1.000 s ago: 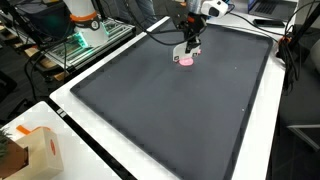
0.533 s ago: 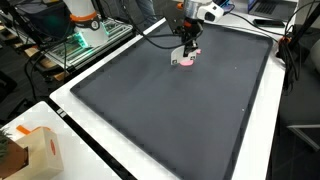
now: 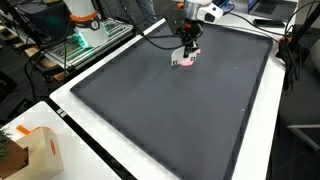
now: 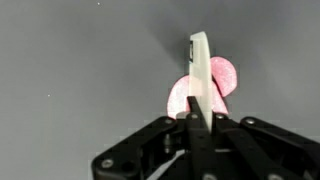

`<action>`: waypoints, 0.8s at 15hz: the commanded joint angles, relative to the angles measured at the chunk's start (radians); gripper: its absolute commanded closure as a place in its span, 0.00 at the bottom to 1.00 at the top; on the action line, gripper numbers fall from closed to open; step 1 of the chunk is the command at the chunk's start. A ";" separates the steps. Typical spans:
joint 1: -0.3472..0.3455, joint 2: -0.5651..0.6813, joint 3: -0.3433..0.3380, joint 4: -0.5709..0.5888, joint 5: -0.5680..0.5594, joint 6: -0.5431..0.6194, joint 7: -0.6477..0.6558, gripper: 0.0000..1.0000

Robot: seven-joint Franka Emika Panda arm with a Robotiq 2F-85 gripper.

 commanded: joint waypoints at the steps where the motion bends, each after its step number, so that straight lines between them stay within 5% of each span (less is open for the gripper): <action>1: 0.002 0.040 0.003 0.021 -0.028 0.031 0.001 0.99; 12: 0.022 0.095 0.020 0.098 -0.039 0.043 0.006 0.99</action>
